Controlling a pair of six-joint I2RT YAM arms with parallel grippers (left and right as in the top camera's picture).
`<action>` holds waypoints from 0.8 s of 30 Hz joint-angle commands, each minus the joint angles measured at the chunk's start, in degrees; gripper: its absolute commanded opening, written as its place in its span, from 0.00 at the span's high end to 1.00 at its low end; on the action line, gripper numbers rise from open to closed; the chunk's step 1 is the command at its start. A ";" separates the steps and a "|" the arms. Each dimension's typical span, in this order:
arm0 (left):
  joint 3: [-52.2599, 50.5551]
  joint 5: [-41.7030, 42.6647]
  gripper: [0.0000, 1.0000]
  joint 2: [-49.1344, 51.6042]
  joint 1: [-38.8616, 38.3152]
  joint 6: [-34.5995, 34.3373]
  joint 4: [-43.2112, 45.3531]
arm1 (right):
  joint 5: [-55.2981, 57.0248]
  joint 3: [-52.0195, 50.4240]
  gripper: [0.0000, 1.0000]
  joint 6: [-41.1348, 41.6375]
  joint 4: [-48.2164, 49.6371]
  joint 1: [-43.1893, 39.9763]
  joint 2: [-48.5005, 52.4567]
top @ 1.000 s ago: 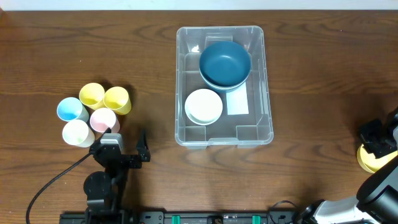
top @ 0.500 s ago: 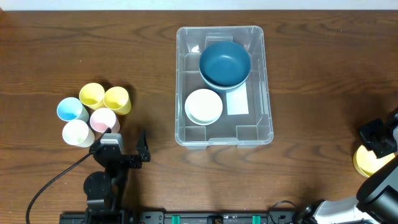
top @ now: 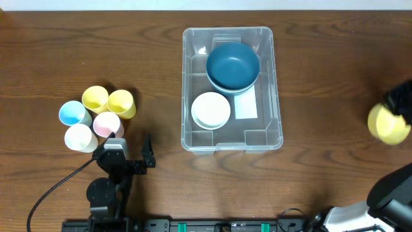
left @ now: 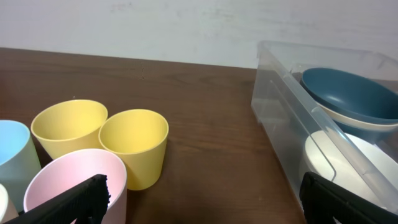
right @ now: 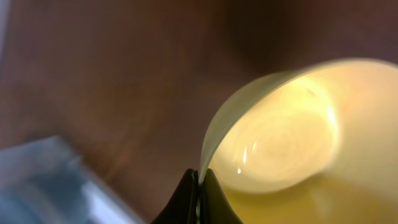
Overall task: Pack container
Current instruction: 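Carry the yellow bowl into the bin onto the white bowl, release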
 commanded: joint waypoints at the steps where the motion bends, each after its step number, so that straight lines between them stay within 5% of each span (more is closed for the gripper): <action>1: -1.36 0.57 0.02 -0.37 0.39 0.79 -0.72 | -3.48 9.68 0.99 -3.85 -4.28 7.43 -0.15; 8: -1.36 0.57 0.02 -0.37 0.39 0.79 -0.72 | 2.45 20.28 0.99 -5.99 -7.54 28.79 -0.15; 16: -1.36 0.57 0.02 -0.37 0.39 0.79 -0.72 | 16.87 20.44 0.99 -4.26 -4.28 54.29 -0.07; 24: -1.33 0.57 0.02 -0.37 0.39 0.79 -0.72 | 25.31 18.84 0.99 -0.09 -1.38 69.83 1.55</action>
